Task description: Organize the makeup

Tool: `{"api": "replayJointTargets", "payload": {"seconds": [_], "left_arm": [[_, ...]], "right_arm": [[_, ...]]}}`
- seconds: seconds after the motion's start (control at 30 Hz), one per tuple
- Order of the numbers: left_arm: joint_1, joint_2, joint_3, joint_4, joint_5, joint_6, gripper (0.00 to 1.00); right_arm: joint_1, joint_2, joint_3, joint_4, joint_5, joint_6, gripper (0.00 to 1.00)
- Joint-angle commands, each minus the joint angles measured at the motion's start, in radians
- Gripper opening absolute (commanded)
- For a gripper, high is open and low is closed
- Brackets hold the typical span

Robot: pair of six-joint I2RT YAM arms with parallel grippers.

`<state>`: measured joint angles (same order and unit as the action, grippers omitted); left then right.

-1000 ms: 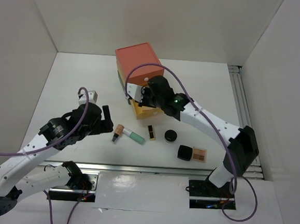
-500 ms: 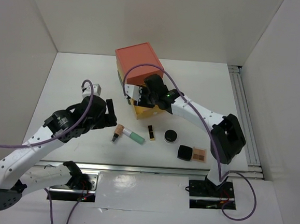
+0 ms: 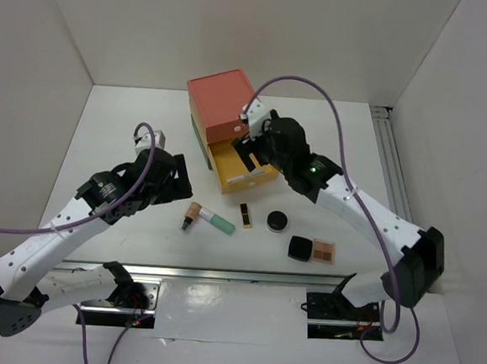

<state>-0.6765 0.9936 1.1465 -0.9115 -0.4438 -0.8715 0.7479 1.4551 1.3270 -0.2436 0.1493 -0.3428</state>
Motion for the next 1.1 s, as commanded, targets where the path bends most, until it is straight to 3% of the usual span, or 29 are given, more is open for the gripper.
{"api": "replayJointTargets", "payload": {"seconds": [0.0,0.07,0.23,0.47,0.67,0.77,0.83,1.07], "left_arm": [[0.006,0.040,0.039,0.040,-0.009,-0.020,1.00],[0.006,0.062,0.030,0.069,-0.009,-0.011,1.00],[0.015,0.132,0.021,0.089,0.013,0.009,1.00],[0.015,0.110,-0.030,0.099,0.022,0.000,1.00],[0.015,0.079,-0.070,0.099,0.031,-0.011,1.00],[0.015,0.060,-0.079,0.099,0.031,-0.020,1.00],[0.015,0.060,-0.079,0.099,0.031,-0.020,1.00],[0.015,0.051,-0.079,0.099,0.031,-0.020,1.00]], "right_arm": [[-0.002,-0.096,-0.144,-0.107,0.075,0.388,0.90],[0.010,-0.162,-0.214,-0.153,0.064,0.447,1.00],[0.117,-0.249,-0.442,-0.131,0.038,0.553,1.00],[0.251,-0.161,-0.578,0.093,0.254,0.676,1.00],[0.272,-0.029,-0.571,0.213,0.308,0.672,0.92],[0.272,0.013,-0.580,0.265,0.377,0.682,0.80],[0.272,0.027,-0.580,0.294,0.388,0.682,0.67],[0.272,0.094,-0.604,0.412,0.346,0.668,0.65]]}}
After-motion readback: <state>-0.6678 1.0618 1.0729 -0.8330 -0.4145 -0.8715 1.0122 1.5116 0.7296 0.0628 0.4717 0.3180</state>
